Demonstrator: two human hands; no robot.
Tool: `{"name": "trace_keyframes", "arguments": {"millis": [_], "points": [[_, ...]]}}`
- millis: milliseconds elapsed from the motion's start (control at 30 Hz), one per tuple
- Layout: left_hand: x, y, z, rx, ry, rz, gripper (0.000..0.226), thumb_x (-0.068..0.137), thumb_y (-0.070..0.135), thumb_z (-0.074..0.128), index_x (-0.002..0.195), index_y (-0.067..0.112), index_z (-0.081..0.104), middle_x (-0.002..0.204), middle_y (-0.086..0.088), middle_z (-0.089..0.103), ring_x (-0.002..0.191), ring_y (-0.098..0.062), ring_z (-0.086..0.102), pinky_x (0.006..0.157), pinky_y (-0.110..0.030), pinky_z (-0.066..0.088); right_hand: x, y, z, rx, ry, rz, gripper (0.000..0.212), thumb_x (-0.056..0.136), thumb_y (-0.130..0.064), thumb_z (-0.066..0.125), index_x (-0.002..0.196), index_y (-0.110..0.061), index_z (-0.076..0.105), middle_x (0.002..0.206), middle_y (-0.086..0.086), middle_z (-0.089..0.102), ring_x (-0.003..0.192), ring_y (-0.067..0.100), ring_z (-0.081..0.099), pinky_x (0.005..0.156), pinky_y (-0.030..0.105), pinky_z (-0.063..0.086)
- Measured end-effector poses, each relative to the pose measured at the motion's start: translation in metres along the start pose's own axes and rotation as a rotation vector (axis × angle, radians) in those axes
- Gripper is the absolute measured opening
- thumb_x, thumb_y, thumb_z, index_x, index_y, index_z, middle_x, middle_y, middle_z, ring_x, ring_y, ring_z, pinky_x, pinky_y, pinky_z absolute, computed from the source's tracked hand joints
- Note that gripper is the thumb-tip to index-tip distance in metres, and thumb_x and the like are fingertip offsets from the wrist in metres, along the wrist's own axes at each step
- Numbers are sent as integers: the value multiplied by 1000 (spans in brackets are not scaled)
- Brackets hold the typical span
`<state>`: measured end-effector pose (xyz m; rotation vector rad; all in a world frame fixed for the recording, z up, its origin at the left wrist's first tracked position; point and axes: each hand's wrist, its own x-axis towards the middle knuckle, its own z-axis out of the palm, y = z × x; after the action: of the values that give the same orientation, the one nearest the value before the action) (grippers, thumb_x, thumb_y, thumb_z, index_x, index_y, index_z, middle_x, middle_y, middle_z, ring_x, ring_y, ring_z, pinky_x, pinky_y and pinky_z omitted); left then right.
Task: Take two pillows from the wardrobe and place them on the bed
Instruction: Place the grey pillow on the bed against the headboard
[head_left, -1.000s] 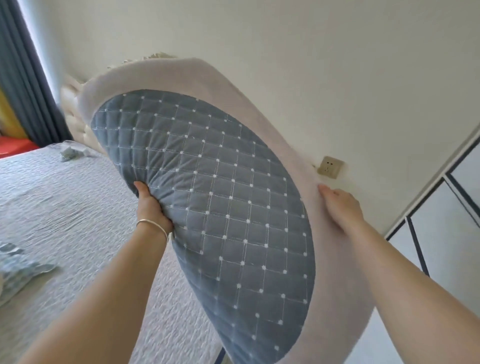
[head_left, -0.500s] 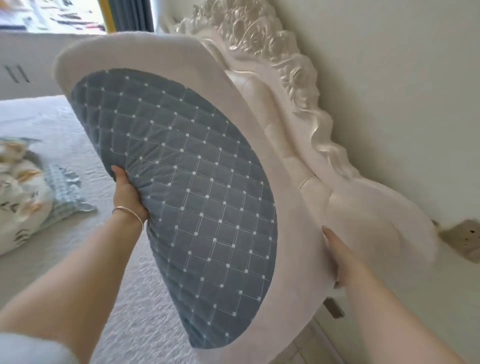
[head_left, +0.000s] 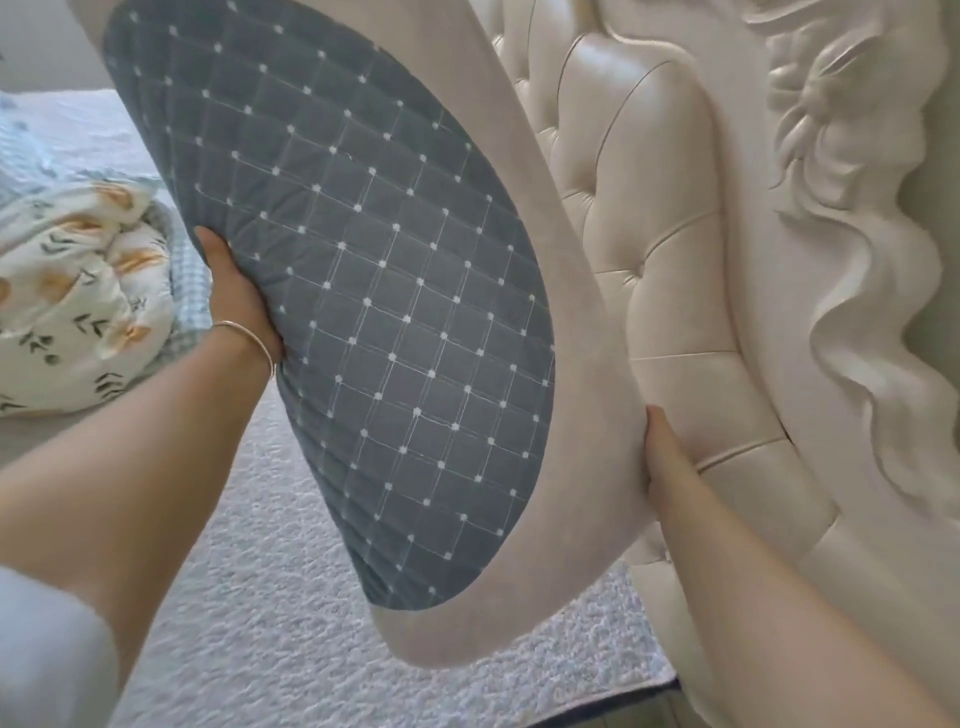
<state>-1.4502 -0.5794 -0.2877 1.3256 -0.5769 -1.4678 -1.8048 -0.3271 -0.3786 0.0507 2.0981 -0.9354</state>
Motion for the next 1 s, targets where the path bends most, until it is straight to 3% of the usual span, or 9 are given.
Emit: {"name": "trace_keyframes", "arguments": {"millis": [133, 233, 300, 367, 433, 533, 667, 800, 1000], "points": [[29, -19, 28, 45, 70, 29, 53, 77, 72, 44, 100, 29, 65, 112, 6, 68, 102, -16, 64, 96, -38, 49, -9, -25, 31, -29, 38, -8, 74, 58, -65, 42, 108, -15, 65, 111, 6, 63, 102, 31, 57, 91, 42, 46], [104, -55, 19, 99, 97, 31, 79, 62, 81, 49, 121, 29, 59, 117, 6, 66, 106, -16, 62, 101, -39, 44, 29, -17, 59, -66, 63, -4, 74, 64, -70, 39, 107, -15, 64, 109, 3, 62, 106, 32, 56, 93, 41, 44], [202, -102, -12, 194, 135, -8, 106, 39, 94, 51, 127, 34, 52, 122, 6, 64, 114, -20, 58, 106, -46, 36, 57, -9, 80, -101, 118, -3, 89, 61, -79, 30, 107, -11, 66, 114, 10, 65, 108, 34, 57, 99, 46, 41], [256, -143, -22, 275, 123, -68, 116, 31, 94, 54, 132, 39, 45, 131, 5, 58, 120, -23, 53, 107, -52, 31, 74, -10, 97, -169, 160, -14, 82, 72, -76, 27, 102, -9, 65, 116, 17, 64, 110, 36, 56, 100, 43, 39], [240, -156, 2, 358, 21, -149, 112, 39, 90, 58, 135, 35, 42, 135, 2, 55, 121, -24, 52, 106, -52, 36, 82, -15, 110, -214, 207, -53, 70, 82, -68, 29, 99, -9, 64, 118, 21, 62, 114, 38, 53, 103, 43, 36], [209, -158, 46, 472, -28, -95, 96, 56, 75, 58, 136, 25, 42, 138, -2, 51, 121, -23, 52, 103, -47, 42, 105, -15, 121, -219, 213, -33, 64, 89, -59, 31, 107, -6, 61, 123, 22, 58, 117, 39, 49, 101, 42, 32], [253, -196, 49, 627, -82, -95, 112, 45, 84, 63, 141, 40, 26, 150, 0, 36, 135, -23, 37, 112, -51, 28, 123, -3, 136, -205, 267, -52, 48, 88, -57, 35, 87, -13, 54, 113, 20, 61, 111, 38, 49, 98, 45, 35], [193, -227, 61, 954, -177, -148, 98, 74, 69, 55, 149, 27, 7, 156, -13, 15, 142, -33, 19, 116, -52, 15, 125, 3, 157, -264, 374, -75, 52, 84, -55, 44, 119, -17, 52, 130, 17, 50, 122, 36, 35, 101, 54, 30], [189, -278, 59, 959, -191, -111, 100, 76, 51, 67, 149, 28, 1, 157, -9, 2, 144, -28, 10, 117, -50, 11, 125, 10, 173, -396, 425, -122, 56, 86, -45, 50, 134, -15, 41, 139, 18, 36, 127, 33, 26, 100, 56, 25]]}}
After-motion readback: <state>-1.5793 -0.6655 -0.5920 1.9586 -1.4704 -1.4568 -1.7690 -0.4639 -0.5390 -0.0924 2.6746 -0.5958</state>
